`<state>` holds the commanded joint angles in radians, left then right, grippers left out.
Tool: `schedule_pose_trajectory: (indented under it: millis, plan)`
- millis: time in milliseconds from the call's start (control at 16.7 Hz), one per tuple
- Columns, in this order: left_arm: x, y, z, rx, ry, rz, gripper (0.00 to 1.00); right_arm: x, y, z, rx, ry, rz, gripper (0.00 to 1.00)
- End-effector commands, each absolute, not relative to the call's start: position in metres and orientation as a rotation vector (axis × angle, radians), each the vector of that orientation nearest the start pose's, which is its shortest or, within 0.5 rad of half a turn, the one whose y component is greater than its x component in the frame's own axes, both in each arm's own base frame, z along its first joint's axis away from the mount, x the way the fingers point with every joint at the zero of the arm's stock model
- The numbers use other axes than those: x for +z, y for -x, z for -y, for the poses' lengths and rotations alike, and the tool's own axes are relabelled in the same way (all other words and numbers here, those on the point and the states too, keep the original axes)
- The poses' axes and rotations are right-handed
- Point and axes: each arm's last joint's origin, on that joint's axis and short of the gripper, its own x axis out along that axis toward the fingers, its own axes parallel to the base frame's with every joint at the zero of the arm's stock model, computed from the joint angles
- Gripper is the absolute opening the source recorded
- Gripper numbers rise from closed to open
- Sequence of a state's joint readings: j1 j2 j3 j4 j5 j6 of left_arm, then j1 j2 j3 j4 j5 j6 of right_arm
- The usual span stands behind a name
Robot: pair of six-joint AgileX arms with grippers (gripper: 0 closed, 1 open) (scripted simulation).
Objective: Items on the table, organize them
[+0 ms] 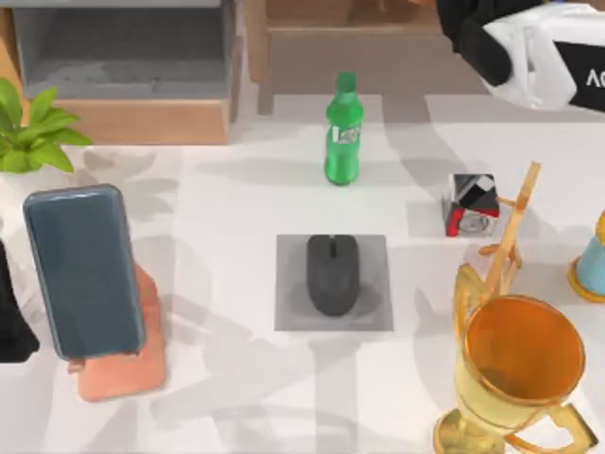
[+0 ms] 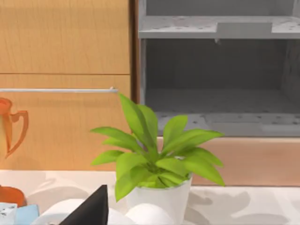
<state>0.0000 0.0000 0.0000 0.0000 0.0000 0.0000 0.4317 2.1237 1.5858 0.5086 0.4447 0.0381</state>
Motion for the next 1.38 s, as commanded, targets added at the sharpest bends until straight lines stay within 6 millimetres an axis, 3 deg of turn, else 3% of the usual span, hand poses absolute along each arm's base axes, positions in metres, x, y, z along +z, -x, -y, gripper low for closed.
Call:
schedule_pose_trajectory:
  millis: [840,1380]
  plan:
    - [0.16,-0.1057,0.0012,0.0,0.0,0.0,1.0,0.253,-0.4588,-0.2068,-0.012,-0.004,-0.019,0.0]
    - [0.16,-0.1057,0.0012,0.0,0.0,0.0,1.0,0.2451,-0.4597,-0.2082,-0.013,0.008,-0.041,0.0]
